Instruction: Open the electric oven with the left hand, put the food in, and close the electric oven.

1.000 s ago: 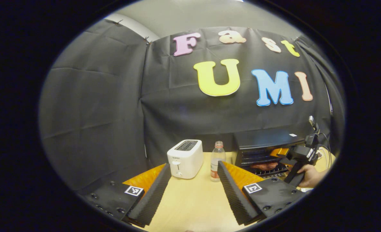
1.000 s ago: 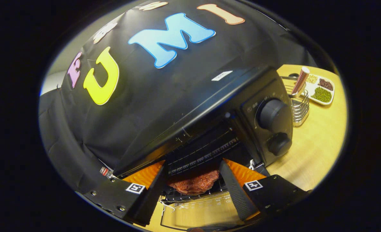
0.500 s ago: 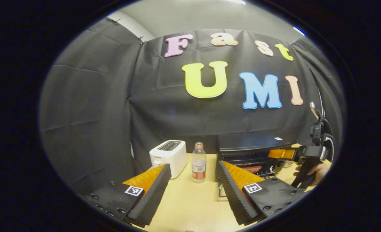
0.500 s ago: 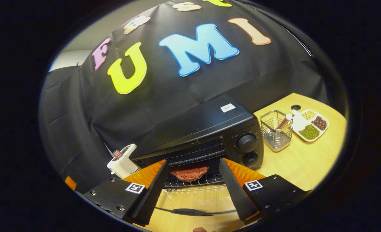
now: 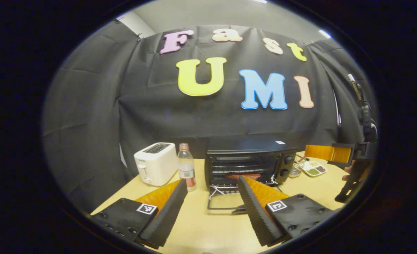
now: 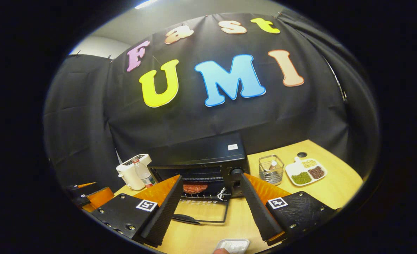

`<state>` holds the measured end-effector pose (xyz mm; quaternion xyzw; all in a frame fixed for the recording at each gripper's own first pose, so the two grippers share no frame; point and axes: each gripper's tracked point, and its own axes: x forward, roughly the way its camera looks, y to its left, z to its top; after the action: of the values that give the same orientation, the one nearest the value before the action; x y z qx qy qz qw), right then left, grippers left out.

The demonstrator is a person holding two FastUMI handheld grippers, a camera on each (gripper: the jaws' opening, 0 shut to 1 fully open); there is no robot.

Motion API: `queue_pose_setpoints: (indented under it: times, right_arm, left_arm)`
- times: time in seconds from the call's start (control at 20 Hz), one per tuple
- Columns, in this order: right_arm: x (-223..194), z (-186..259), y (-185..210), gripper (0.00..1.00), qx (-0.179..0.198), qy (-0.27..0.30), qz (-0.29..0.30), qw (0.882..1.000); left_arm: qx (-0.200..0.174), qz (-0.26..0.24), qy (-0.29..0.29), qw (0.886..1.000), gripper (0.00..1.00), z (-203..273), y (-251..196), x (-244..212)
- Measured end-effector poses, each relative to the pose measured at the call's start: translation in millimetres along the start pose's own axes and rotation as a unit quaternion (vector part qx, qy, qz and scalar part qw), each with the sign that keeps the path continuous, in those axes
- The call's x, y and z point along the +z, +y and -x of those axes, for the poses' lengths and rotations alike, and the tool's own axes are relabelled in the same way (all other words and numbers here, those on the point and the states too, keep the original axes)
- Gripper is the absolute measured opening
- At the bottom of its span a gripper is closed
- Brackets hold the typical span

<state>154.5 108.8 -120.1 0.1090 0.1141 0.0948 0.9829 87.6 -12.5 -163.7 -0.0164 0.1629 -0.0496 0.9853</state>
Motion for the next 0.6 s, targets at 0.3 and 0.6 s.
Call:
queue_pose_setpoints:
  times: [0.3,0.6]
  right_arm:
    - [16.9,52.2,-22.7,0.98,-0.045,-0.031,0.045,0.998]
    - [14.1,88.0,-44.7,0.98,-0.083,-0.030,0.072,0.993]
  left_arm:
    - [-0.038,0.004,0.042,0.998,0.97,-21.3,-36.3,-39.6]
    - [-0.074,-0.003,0.094,0.993,1.00,-40.4,-69.0,-86.3]
